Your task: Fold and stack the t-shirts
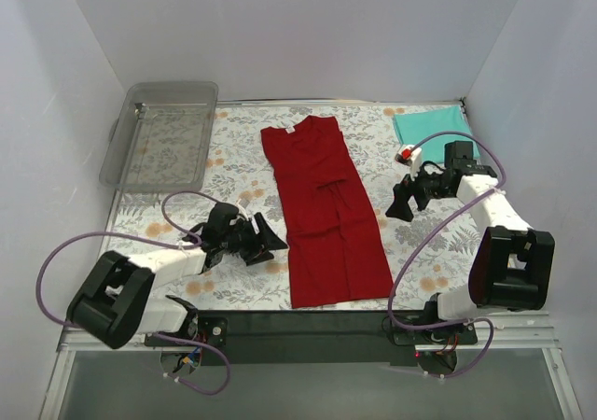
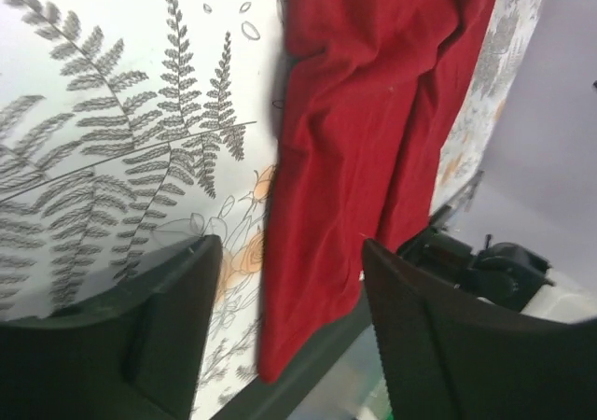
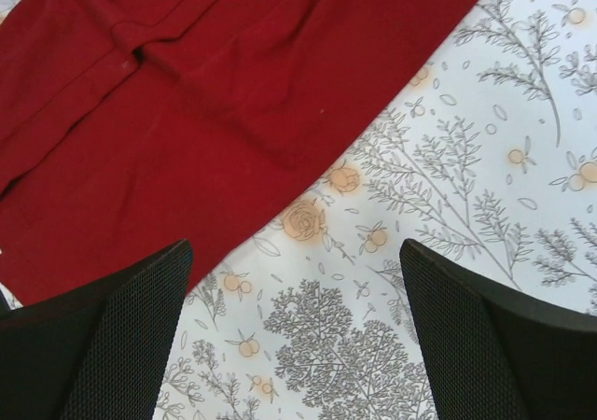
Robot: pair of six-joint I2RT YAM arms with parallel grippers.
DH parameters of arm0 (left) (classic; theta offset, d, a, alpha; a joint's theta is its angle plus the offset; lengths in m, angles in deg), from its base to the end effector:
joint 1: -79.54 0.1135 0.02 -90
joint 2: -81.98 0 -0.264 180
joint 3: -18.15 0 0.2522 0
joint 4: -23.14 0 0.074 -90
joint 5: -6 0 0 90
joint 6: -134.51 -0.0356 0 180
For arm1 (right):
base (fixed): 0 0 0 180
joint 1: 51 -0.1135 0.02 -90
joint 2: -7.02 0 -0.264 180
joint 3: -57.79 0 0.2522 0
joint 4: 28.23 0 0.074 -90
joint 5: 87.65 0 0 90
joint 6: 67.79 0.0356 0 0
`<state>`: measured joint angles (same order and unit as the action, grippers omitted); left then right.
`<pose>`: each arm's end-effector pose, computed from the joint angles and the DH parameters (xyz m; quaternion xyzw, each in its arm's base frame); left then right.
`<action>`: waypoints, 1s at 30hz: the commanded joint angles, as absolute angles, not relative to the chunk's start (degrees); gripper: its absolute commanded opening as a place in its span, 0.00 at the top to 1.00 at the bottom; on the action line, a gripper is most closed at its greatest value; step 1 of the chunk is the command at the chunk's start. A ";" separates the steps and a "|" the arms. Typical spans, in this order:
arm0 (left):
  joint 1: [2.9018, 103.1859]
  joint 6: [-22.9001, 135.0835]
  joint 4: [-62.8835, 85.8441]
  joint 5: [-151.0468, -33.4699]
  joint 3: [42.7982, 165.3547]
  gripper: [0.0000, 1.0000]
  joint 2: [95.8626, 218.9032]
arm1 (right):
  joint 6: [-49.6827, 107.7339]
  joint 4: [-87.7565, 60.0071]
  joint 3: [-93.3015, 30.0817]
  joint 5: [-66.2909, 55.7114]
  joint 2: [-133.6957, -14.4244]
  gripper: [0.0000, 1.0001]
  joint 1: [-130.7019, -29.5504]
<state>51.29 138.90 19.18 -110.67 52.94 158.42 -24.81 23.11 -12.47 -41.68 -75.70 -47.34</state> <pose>0.1867 -0.1185 0.1269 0.4186 -0.8025 0.4250 0.0109 0.2778 0.0070 0.2316 -0.4125 0.8077 0.2400 0.3462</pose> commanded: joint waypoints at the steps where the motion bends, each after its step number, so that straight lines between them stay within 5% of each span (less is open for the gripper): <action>1: 53.26 133.11 7.45 -103.44 55.54 0.40 151.16 | -23.76 23.68 -16.87 -43.26 -77.69 0.18 -48.01; 5: 60.72 128.63 11.90 -103.41 62.56 0.38 155.61 | -20.08 23.41 -19.34 -46.77 -80.95 0.19 -48.27; 11: 66.27 125.55 17.73 -105.61 82.39 0.37 178.80 | -14.80 20.87 -20.14 -47.14 -82.28 0.23 -48.36; 19: 67.50 123.00 6.16 -98.42 107.47 0.39 198.59 | -5.40 10.77 -16.27 -40.54 -76.75 0.24 -48.36; 30: 69.00 119.49 -6.08 -95.25 130.60 0.67 216.61 | -3.19 9.26 -14.86 -41.16 -73.49 0.24 -48.28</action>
<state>68.36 122.25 1.06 -98.04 127.80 214.00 -4.47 11.00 -15.83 -41.07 -75.02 -48.15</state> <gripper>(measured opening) 0.368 0.763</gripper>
